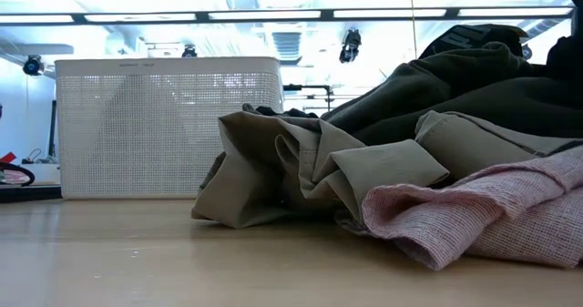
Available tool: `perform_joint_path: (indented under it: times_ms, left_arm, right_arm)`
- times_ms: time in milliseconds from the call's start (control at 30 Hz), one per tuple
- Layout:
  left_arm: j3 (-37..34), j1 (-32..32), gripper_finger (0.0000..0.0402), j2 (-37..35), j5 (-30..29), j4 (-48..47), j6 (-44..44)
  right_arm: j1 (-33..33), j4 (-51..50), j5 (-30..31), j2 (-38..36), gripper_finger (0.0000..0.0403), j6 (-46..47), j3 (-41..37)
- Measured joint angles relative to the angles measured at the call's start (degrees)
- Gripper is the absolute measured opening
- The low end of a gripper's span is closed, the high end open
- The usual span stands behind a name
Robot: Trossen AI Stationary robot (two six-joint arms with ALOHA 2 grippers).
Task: Sort clothes
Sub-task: Put the pink shirt into the white bin
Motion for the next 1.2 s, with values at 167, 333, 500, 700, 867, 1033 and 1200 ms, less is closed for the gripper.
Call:
perform_joint_path:
  times_ms: [167,333,500,700,867,1033,1200]
  left_arm:
    - [0.0,0.0,0.0,-0.2,0.0,0.0,-0.3]
    - [0.0,0.0,0.0,-0.2,-0.9,1.3,-3.8]
    - [0.0,0.0,0.0,-0.2,-1.4,2.3,-7.1]
    - [0.0,0.0,0.0,1.2,-1.4,1.9,-7.8]
    - [0.0,0.0,0.0,0.8,-1.4,3.6,-6.7]
    - [0.0,0.0,0.0,0.0,-1.4,5.9,-6.1]
    - [0.0,0.0,0.0,-0.3,-1.4,7.0,-5.5]
  right_arm:
    - [0.0,-1.6,2.4,0.6,0.021,-0.2,0.1]
    - [-0.4,-1.6,5.5,-0.9,0.0029,-4.0,-0.2]
    - [-1.9,-3.0,2.4,-3.8,0.0021,-10.5,1.6]
    - [-2.9,-5.3,3.6,-10.3,0.0009,-20.6,7.1]
    - [-2.9,-16.5,8.8,-14.5,0.0009,-26.4,15.6]
    - [-3.0,-26.7,16.8,-17.1,0.0009,-29.9,24.6]
    - [-3.0,-30.0,26.0,-18.3,0.0009,-35.2,33.3]
